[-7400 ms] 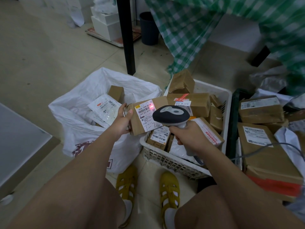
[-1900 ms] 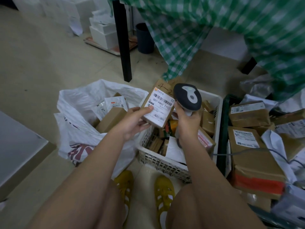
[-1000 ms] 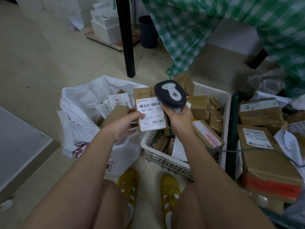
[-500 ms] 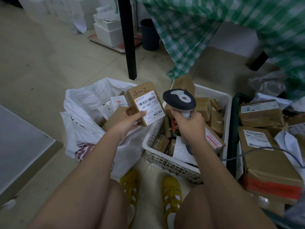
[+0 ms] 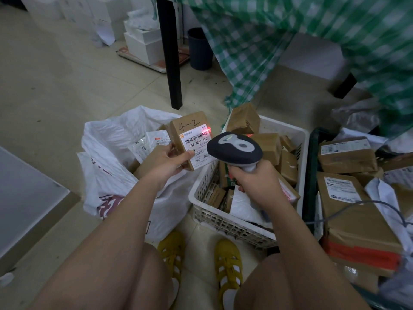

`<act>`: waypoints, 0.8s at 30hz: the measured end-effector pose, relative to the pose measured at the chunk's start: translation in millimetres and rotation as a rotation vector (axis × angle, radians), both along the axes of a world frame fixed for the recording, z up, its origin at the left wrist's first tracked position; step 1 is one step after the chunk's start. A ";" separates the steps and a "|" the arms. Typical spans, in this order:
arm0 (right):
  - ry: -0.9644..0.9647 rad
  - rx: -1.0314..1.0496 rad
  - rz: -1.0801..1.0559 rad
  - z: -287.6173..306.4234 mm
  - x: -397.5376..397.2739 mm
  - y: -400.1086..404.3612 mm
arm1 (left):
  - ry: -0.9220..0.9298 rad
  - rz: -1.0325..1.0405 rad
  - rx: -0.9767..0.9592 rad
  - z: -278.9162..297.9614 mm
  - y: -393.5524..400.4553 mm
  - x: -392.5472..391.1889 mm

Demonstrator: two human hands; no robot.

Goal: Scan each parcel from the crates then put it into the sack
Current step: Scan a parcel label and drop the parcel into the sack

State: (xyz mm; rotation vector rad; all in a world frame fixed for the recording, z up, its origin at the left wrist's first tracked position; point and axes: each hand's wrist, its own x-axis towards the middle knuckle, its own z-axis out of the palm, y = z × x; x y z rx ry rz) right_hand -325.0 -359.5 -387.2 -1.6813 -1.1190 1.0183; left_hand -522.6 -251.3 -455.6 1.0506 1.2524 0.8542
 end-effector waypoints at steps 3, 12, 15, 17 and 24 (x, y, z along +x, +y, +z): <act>-0.004 0.007 -0.009 0.7 0.4 0.2 | -0.004 -0.003 -0.002 -1.3 0.4 -0.1; -0.016 0.021 0.030 2.5 0.1 -1.5 | 0.008 -0.006 0.006 -3.7 2.6 -1.5; -0.016 0.027 0.029 2.4 0.2 -2.0 | 0.017 -0.002 0.001 -5.3 3.0 -0.9; -0.015 0.034 0.031 2.1 0.3 -2.3 | 0.018 0.001 -0.001 -6.6 3.4 -1.3; 0.009 0.036 -0.014 -1.7 -1.0 1.0 | 0.019 0.013 0.004 -8.2 4.4 -3.7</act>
